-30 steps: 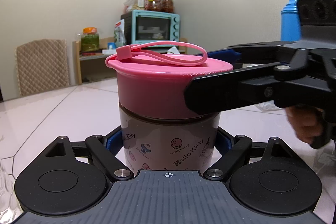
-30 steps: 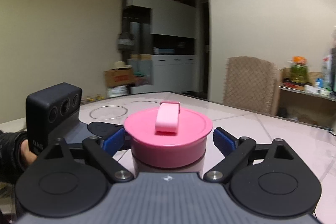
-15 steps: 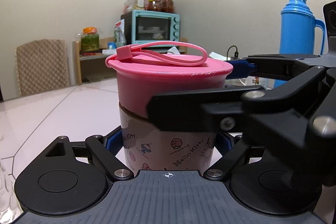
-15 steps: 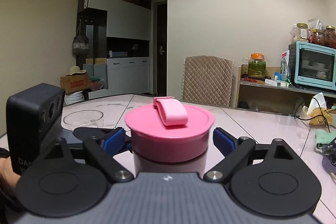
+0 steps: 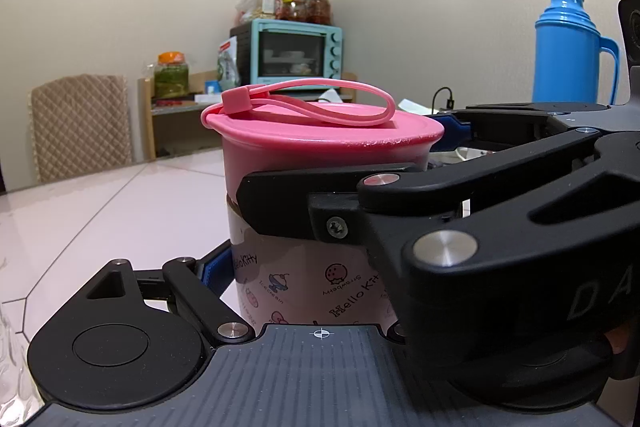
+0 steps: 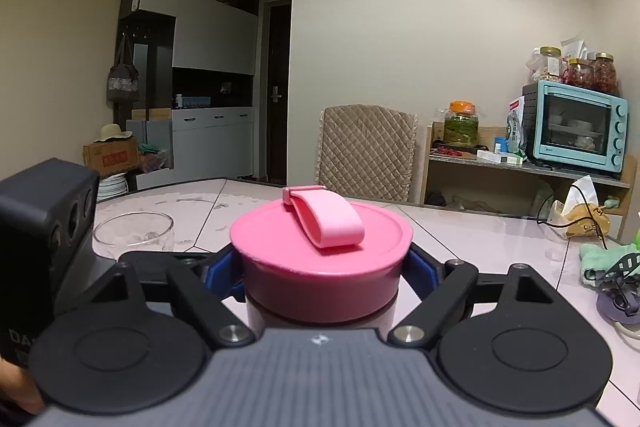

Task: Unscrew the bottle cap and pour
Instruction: 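Regrip the cap and twist it again with the right gripper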

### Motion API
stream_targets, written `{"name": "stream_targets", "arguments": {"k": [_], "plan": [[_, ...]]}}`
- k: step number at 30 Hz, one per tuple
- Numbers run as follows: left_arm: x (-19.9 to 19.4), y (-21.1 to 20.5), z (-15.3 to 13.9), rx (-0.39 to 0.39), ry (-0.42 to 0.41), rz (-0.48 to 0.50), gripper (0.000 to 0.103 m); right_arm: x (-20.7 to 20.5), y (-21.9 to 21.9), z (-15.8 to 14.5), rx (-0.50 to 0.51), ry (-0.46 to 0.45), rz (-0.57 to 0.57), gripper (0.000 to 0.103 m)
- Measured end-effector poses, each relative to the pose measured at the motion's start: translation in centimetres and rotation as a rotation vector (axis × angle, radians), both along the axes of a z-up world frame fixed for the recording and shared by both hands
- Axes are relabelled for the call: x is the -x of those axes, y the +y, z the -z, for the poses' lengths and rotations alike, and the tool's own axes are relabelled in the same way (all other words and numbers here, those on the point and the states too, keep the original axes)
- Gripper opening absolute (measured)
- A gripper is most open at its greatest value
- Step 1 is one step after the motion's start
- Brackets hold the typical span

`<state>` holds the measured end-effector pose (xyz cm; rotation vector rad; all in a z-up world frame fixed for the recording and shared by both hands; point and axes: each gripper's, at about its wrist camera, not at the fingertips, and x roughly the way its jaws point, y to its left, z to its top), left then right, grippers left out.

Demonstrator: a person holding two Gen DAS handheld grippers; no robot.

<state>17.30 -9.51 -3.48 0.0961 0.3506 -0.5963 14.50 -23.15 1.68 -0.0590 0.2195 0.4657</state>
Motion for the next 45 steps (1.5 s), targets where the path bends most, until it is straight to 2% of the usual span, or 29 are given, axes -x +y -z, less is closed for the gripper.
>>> {"name": "stream_targets", "arguments": {"k": [3, 8, 10, 17, 22, 28, 34, 45], "plan": [[0.0, 0.0, 0.0, 0.0, 0.0, 0.0, 0.09, -0.1, -0.6, 0.1, -0.002, 0.001, -0.039, 0.085], [0.0, 0.1, 0.0, 0.0, 0.0, 0.0, 0.09, -1.1, -2.6, 0.0, -0.015, 0.016, -0.171, 0.085], [0.0, 0.1, 0.0, -0.001, -0.001, 0.0, 0.09, -2.2, -3.9, -0.1, -0.011, 0.022, -0.28, 0.085], [0.0, 0.1, 0.0, 0.0, 0.0, 0.0, 0.09, -4.9, -6.7, -0.6, 0.017, 0.027, -0.55, 0.085], [-0.1, 0.2, 0.0, 0.0, 0.0, 0.001, 0.09, -5.6, -7.5, -0.8, 0.019, 0.018, -0.63, 0.085], [-0.1, 0.2, 0.0, 0.0, 0.0, 0.001, 0.09, -4.6, -7.2, -1.3, 0.016, 0.03, -0.575, 0.086], [-0.1, 0.2, 0.0, 0.0, 0.0, 0.0, 0.09, -1.9, -6.0, -2.1, 0.039, 0.006, -0.401, 0.093], [-0.1, 0.2, 0.0, 0.0, 0.0, 0.001, 0.09, 1.1, -3.3, -1.0, 0.036, -0.035, -0.148, 0.094]]}}
